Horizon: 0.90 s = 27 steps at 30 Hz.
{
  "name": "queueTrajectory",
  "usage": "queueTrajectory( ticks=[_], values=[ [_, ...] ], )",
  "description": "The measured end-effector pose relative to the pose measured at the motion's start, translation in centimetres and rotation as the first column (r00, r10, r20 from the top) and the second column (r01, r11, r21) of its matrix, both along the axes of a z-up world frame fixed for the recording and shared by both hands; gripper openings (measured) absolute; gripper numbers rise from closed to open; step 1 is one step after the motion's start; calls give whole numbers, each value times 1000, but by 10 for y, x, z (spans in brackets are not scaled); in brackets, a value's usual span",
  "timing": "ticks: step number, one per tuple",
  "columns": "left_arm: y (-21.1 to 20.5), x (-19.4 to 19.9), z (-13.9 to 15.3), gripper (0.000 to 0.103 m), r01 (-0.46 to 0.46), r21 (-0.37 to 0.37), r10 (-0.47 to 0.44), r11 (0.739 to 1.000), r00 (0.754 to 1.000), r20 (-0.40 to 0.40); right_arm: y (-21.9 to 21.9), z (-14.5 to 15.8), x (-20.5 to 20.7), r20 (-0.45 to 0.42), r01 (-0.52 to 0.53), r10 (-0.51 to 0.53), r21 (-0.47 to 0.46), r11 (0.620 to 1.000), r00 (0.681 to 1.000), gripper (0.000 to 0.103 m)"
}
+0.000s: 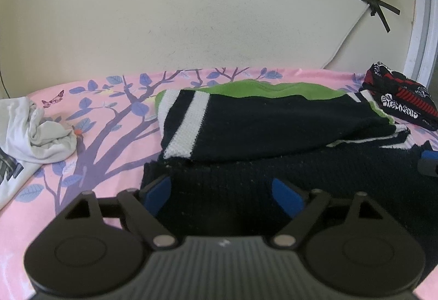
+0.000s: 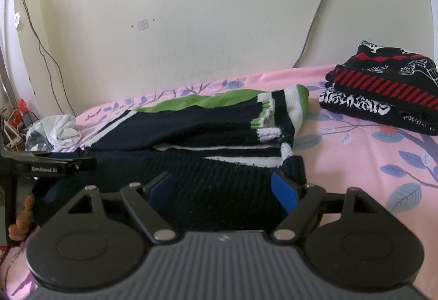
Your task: Fold small clothes
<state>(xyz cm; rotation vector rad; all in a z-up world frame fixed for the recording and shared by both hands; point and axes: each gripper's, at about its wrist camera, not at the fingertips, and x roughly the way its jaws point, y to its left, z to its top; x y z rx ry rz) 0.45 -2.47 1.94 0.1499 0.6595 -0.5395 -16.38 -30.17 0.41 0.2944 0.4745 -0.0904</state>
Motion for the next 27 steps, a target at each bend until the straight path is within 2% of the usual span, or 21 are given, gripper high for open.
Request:
queueTrajectory(
  ticks=[14,19,23,25,27],
  values=[
    [2,-9,-2,90,2,40,-1,999,1000,-6,0,-1,-4,-32,-1,0,-5,1000,999,73],
    [15,-22,-3,90,5,29,-4,1000,1000,-16,7,-2,-22,-41,-27,26,-39,999,999,73],
    [19,-21,4,90,36,24,-35,999,998,-43,4,5,-20,-60,-67,63,-51,996,996,71],
    [30,-19,19,90,74,-50,-78,996,992,-98,-9,22,-24,-30,-78,78,-14,997,997,71],
    [46,-10,45,90,87,-138,-100,987,990,-96,-24,43,-27,20,-84,84,-9,996,996,71]
  ],
)
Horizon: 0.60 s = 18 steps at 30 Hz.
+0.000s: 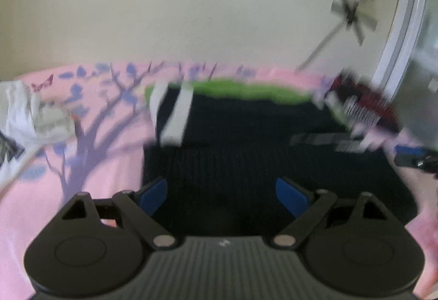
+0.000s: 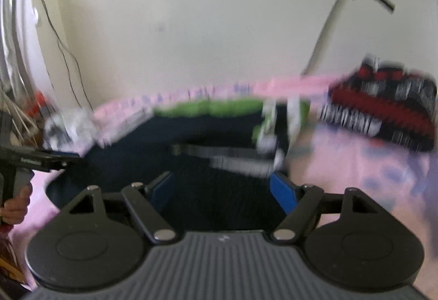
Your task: Fold small clothes
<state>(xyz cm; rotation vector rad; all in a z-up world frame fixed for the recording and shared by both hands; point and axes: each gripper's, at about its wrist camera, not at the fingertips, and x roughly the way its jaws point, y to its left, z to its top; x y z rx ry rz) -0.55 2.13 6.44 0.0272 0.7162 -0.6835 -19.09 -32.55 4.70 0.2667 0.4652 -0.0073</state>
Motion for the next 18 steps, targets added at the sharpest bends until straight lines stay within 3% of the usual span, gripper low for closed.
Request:
queueTrajectory(
  ticks=[4,7,11,15,17,18],
  values=[
    [-2,46,48,91,-28,-29,30,999,999,40,-39,39,36,5,8,-8,-10,1000,1000,71],
    [-38,97,61,93,-7,23,6,1000,999,47,-67,49,93,-29,-8,9,21,1000,1000,69],
    [-100,177,34,93,-5,102,12,995,997,-71,-84,35,179,-129,-21,33,95,995,991,69],
    [-143,220,-8,93,-20,194,41,981,994,-106,-81,10,250,-223,-57,75,84,995,972,75],
    [-156,237,-29,91,-2,195,35,981,985,-169,-78,-3,279,-256,-89,108,82,993,961,81],
    [-158,242,-35,86,9,186,28,983,981,-192,-76,-9,292,-269,-107,127,88,990,955,83]
  ],
)
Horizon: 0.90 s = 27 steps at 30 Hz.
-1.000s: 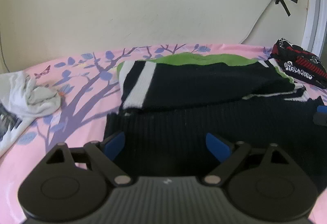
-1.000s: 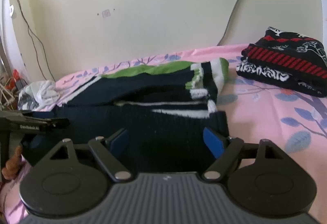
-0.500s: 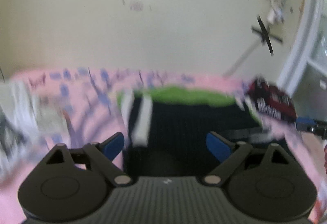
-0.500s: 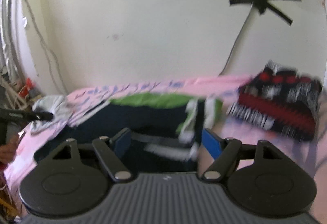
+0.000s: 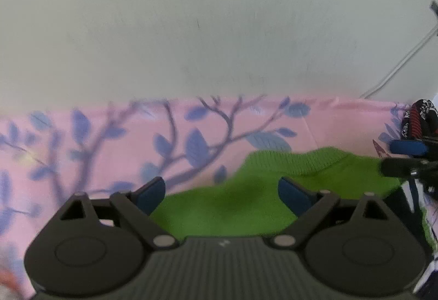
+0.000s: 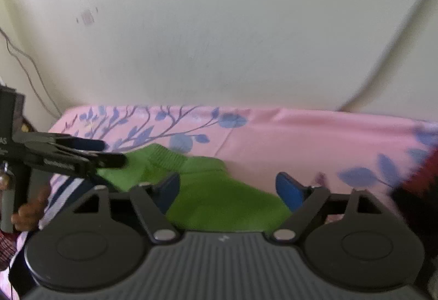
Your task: Fold small clothes
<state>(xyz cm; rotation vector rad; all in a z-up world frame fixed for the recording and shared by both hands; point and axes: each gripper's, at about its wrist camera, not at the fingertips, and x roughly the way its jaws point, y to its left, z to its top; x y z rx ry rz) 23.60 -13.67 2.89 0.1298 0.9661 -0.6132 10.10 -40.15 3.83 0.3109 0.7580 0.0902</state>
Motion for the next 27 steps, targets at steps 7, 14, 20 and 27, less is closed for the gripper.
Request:
queueTrajectory(
  ticks=[7,14,20,27],
  values=[
    [-12,-10,-5,18,105,1,-105,994,993,50,24,-23,34,-40,-152,151,-17,988,988,34],
    [6,-48,35,13,78,-63,-70,995,990,123,36,26,-23,100,-116,120,-48,992,988,12],
    [58,-143,83,13,129,-160,-84,979,962,261,83,73,-128,234,-179,217,-172,969,948,12],
    [109,-254,73,13,159,-133,-108,978,939,326,146,50,-241,257,-209,301,-332,920,918,12]
  ],
)
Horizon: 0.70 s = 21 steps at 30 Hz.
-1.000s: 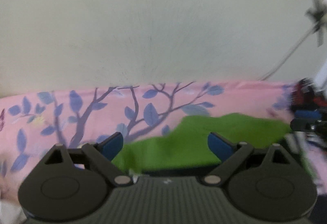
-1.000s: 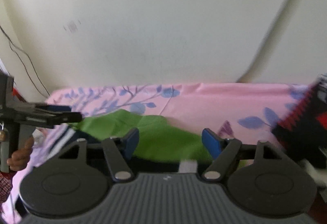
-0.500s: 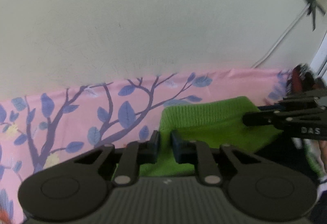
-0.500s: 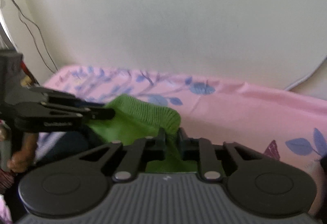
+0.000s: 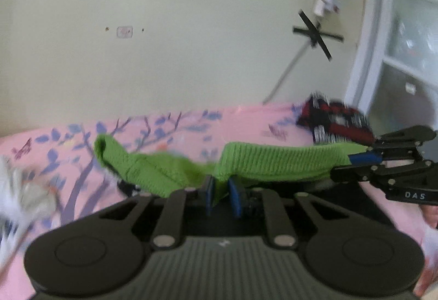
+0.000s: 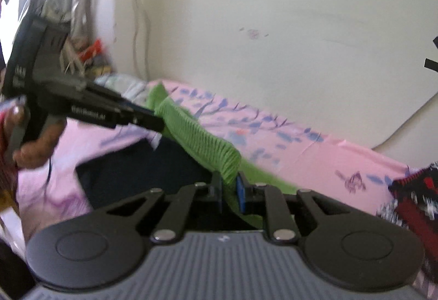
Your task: Fold small clothes
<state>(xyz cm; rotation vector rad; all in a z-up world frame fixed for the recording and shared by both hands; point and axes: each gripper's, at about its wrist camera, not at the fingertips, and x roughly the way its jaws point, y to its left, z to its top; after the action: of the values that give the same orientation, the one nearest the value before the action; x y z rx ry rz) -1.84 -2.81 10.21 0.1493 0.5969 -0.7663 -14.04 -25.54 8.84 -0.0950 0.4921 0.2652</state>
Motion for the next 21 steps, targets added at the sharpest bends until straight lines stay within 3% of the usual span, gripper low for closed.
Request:
queueTrajectory(
  ticks=[3,8,9,11,16,19,21],
  values=[
    [6,-26,-23,13,-17,51,17,999,1000,2,19,-26,-26,-19,-6,6,-17,1000,1000,12],
    [21,-31,-51,27,-60,83,70,995,989,-130,31,-67,-35,-74,19,-21,-32,999,997,17],
    [28,-35,-54,34,-69,74,78,995,988,-132,29,-68,-37,-69,36,-37,-12,999,997,19],
    [44,-43,-48,44,-75,43,80,996,990,-113,17,-60,-43,-89,47,-42,60,997,995,36],
    [89,-46,-12,58,-133,-97,129,986,990,-53,-10,-37,-78,-7,81,-81,175,981,997,40],
    [104,-21,2,74,-259,-123,256,958,966,-35,-27,-28,-89,67,186,-204,212,959,977,46],
    [105,7,-1,78,-324,-120,311,938,943,-118,-38,-29,-87,79,266,-293,250,931,953,50]
  ],
)
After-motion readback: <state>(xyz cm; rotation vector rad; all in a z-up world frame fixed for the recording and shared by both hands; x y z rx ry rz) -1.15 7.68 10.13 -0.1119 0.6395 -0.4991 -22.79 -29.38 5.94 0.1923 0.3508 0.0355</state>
